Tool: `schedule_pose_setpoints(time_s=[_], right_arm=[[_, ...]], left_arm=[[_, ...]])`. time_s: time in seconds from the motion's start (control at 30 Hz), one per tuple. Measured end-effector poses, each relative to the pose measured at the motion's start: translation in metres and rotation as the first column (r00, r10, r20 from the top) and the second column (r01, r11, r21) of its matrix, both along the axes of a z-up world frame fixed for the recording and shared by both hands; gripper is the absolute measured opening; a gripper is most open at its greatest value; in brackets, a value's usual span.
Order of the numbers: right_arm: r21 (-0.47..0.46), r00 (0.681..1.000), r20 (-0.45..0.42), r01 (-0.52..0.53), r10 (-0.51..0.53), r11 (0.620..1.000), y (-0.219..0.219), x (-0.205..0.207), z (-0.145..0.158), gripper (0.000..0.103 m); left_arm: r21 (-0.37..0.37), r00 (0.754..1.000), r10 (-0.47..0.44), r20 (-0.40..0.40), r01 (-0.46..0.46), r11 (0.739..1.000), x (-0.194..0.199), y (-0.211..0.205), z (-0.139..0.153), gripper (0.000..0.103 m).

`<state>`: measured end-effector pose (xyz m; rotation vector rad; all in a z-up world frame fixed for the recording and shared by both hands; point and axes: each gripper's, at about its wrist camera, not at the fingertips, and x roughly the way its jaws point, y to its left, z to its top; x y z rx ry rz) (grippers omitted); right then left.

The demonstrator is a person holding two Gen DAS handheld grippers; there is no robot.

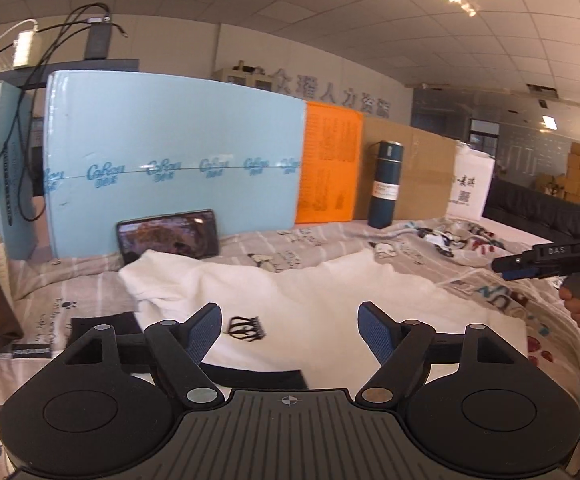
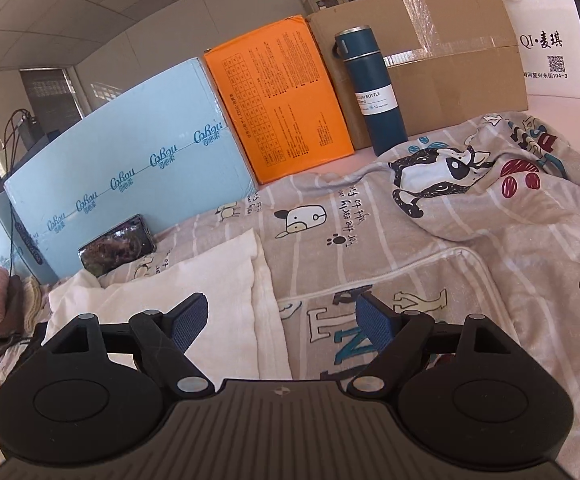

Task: Fold clothes
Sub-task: 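Smooth the T-shirt body flat with the right tool while the left tool withdraws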

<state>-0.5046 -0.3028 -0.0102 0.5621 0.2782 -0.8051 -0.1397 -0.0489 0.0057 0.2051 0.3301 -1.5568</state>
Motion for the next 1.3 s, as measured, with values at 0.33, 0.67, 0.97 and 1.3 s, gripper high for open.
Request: schedule_pose_setpoints(time_s=[0.33, 0.67, 0.97, 1.3], right_arm=[[0.069, 0.967, 0.002, -0.254, 0.255, 0.965, 0.033, 0.011, -0.020, 0.080], [0.072, 0.965, 0.005, -0.261, 0.262, 0.963, 0.064, -0.017, -0.023, 0.080], [-0.125, 0.956, -0.163, -0.264, 0.243, 0.956, 0.070, 0.019, 0.011, 0.081], [-0.120, 0.810, -0.499, -0.417, 0.308, 0.901, 0.064, 0.068, -0.005, 0.081]], left_arm=[[0.197, 0.892, -0.451, -0.018, 0.446, 0.873, -0.096, -0.046, -0.019, 0.077], [0.296, 0.742, -0.660, -0.118, 0.661, 0.690, -0.142, -0.071, -0.047, 0.078], [0.299, 0.675, -0.737, -0.043, 0.712, 0.635, -0.163, -0.057, -0.044, 0.079], [0.283, 0.648, -0.761, -0.020, 0.734, 0.618, -0.165, -0.050, -0.046, 0.079]])
